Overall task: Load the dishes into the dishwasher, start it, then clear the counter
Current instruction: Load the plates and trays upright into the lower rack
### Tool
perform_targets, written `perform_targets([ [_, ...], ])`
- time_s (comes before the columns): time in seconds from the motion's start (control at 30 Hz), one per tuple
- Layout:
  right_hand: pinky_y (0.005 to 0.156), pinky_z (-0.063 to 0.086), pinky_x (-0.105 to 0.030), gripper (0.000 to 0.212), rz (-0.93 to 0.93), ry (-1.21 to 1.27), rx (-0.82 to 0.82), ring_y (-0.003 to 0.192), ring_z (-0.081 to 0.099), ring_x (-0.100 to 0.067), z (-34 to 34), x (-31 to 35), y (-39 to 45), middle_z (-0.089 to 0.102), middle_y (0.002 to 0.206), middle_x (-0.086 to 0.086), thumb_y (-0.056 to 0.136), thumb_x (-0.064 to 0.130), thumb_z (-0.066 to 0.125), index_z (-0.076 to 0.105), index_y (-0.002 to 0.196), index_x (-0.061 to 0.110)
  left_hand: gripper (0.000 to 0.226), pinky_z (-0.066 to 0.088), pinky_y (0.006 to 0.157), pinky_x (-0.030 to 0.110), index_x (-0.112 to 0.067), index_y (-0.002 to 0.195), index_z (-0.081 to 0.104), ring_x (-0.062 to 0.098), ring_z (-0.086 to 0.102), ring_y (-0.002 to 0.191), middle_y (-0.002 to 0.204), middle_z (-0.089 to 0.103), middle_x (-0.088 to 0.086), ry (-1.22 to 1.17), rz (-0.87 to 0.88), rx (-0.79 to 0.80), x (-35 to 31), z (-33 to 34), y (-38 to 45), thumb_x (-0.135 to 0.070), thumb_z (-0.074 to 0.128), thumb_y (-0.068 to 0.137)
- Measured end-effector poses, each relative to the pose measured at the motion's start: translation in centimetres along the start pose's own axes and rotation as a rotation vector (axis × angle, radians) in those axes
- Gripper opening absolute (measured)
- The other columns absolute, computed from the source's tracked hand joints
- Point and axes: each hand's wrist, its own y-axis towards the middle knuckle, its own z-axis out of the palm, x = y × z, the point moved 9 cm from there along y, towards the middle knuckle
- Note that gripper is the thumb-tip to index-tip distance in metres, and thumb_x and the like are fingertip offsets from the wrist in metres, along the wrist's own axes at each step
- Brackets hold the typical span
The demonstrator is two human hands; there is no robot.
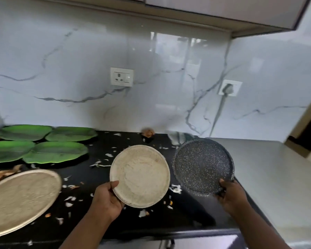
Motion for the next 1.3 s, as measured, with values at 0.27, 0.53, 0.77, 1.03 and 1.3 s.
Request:
perform_targets([
  [0.27, 0.047, 0.057, -0.032, 0.012, -0.014, 0.162, -0.222, 0.075, 0.061, -0.027, -23.1, 4.0, -1.8, 0.064, 0.089, -0.013, 0.098, 0.002, 0.044, 0.054, 0.098, 0.011, 0.032, 0.047, 0.091, 0.054, -0.003, 0.113, 0.061, 0.041, 0.059, 0.102, 0.100, 0.072, 0.020, 0.208, -0.189, 0.184, 16.4, 12.2, -2.2, -0.006, 0.042, 0.089],
  [0.53, 0.050, 0.059, -0.034, 0.021, -0.056, 0.284, -0.502, 0.062, 0.069, -0.022, -52.1, 6.5, -7.0, 0.065, 0.094, -0.012, 0.099, 0.001, 0.041, 0.051, 0.116, 0.007, 0.029, 0.050, 0.079, 0.051, -0.001, 0.107, 0.061, 0.042, 0.059, 0.100, 0.092, 0.073, 0.021, 0.488, -0.335, 0.351, 40.2, 24.6, -9.8, -0.005, 0.040, 0.088],
  [0.77, 0.047, 0.057, -0.040, 0.027, 0.018, 0.275, -0.737, 0.079, 0.059, -0.031, -67.0, 4.1, -10.1, 0.060, 0.106, -0.020, 0.098, 0.000, 0.043, 0.047, 0.125, 0.003, 0.064, 0.050, 0.084, 0.049, -0.001, 0.107, 0.066, 0.042, 0.062, 0.100, 0.102, 0.072, 0.020, 0.948, -0.302, 0.559, 52.8, 28.7, -13.7, -0.017, 0.078, 0.046],
  [1.03, 0.061, 0.056, -0.049, 0.008, 0.231, -0.082, -0.967, 0.081, 0.062, -0.041, -73.9, -2.5, -10.7, 0.060, 0.098, -0.024, 0.092, 0.009, 0.056, 0.053, 0.089, 0.016, 0.040, 0.050, 0.069, 0.021, -0.034, 0.063, 0.071, 0.013, 0.063, 0.079, 0.089, 0.070, -0.005, 1.798, 0.054, 0.857, 60.7, 29.8, -12.9, 0.003, 0.072, 0.077],
  [1.3, 0.058, 0.040, -0.032, 0.015, 0.313, -0.449, -0.975, 0.065, 0.053, -0.028, -72.5, -0.4, -5.9, 0.056, 0.074, -0.012, 0.091, 0.004, 0.051, 0.054, 0.102, 0.014, 0.040, 0.040, 0.052, 0.006, -0.043, 0.069, 0.058, -0.003, 0.055, 0.058, 0.075, 0.060, -0.019, 1.990, 0.103, 1.087, 68.3, 33.0, -8.4, -0.007, 0.064, 0.086],
])
